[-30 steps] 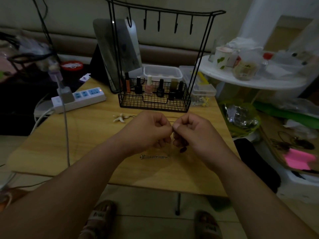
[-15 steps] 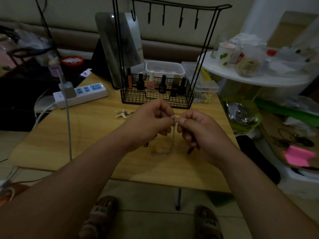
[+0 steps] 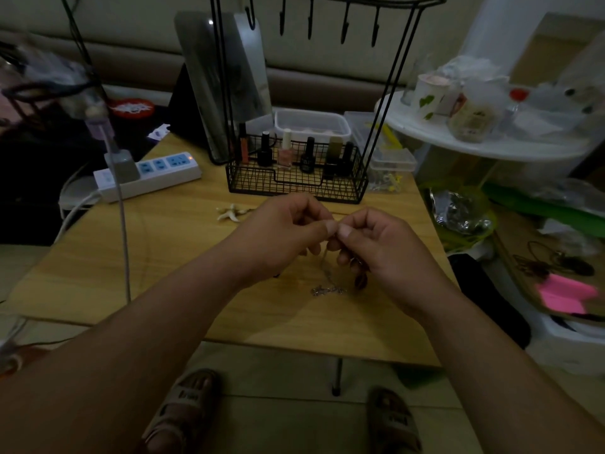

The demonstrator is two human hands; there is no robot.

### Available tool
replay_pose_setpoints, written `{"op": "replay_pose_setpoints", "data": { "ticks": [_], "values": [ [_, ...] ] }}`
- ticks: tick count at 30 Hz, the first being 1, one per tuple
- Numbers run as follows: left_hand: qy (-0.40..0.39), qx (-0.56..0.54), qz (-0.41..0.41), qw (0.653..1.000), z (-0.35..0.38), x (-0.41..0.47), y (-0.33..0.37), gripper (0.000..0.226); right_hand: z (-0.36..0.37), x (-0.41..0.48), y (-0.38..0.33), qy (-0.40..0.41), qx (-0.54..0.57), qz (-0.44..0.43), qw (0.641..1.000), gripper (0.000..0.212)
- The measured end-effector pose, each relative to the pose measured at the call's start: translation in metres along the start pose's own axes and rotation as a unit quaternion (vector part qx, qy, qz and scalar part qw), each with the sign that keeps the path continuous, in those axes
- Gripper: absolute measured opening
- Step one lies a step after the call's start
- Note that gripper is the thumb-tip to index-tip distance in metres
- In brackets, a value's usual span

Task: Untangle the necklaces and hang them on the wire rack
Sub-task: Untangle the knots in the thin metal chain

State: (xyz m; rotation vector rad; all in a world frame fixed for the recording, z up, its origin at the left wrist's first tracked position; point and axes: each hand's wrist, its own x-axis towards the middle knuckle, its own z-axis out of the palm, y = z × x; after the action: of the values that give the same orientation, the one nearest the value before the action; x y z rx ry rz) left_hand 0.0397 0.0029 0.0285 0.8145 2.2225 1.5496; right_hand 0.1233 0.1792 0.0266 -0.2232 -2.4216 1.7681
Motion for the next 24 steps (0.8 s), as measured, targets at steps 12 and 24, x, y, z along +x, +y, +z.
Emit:
{"op": "replay_pose_setpoints", "data": {
  "ticks": [12,24],
  "values": [
    [0.002,0.014,-0.007,1.0,-0.004,-0.004,-0.003,0.006,0.009,0.0,0.001,-0.022,0.043,0.037,0.998,0.017],
    [0.016,0.086,0.023,0.996,0.006,-0.003,-0.003,0.006,0.017,-0.003,-0.002,0.038,-0.08,0.022,0.996,0.005]
  ]
}}
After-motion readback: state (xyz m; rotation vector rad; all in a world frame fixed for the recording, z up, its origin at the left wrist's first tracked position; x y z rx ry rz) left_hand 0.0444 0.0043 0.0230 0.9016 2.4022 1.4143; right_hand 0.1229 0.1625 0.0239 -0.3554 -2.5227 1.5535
